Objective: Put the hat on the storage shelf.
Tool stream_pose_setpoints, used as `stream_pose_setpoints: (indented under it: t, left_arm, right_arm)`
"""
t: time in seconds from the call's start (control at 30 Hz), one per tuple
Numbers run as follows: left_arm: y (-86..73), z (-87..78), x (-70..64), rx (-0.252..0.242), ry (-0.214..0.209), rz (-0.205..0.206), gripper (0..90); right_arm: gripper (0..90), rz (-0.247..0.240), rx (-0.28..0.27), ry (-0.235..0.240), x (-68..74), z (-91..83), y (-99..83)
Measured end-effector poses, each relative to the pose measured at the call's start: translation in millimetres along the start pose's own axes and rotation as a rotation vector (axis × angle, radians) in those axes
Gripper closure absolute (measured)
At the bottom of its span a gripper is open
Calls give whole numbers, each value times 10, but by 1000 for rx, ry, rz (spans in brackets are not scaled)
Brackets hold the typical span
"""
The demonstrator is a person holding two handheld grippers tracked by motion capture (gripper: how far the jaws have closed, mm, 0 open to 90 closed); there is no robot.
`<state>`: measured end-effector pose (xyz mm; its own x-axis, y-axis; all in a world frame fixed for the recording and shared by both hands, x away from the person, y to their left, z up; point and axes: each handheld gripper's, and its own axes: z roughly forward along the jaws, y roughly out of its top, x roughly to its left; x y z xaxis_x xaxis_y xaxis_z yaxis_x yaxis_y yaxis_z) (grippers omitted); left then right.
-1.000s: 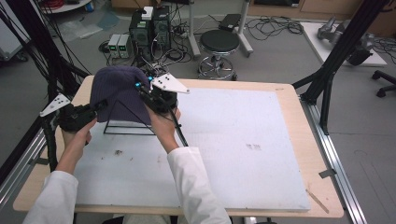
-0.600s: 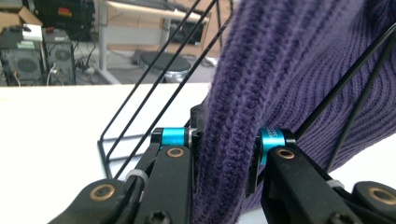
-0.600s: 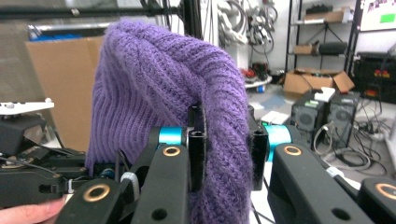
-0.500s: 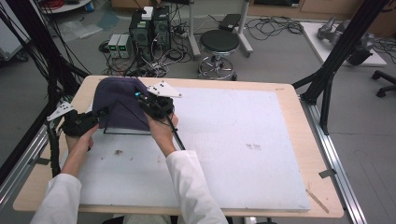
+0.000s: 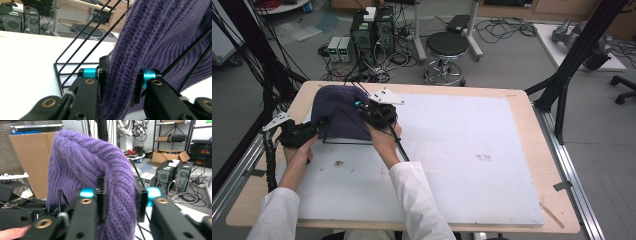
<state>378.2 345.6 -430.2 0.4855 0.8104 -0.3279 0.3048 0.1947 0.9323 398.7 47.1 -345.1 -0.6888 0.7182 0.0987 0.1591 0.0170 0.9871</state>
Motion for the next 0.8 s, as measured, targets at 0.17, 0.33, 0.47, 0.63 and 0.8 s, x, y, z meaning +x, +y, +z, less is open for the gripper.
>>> stream_pose_setpoints:
  t: [0.17,0.33,0.47,0.63,0.8]
  left_arm:
    - [3,-35,22,-16,-6,-30,507]
    - [37,-78,-35,-77,-19,-21,312]
    - [74,-110,-80,-122,-11,-20,239]
    - [118,-171,-100,-167,4,-17,175]
    - [162,-218,-155,-213,12,-20,171]
  right_arm:
    - [331,37,5,-44,-67,-42,18]
    - [169,39,4,-54,-96,-76,22]
    - [120,52,4,-66,-102,-81,15]
    - [112,40,-5,-56,-105,-103,36]
    - [112,32,-2,-55,-129,-154,69]
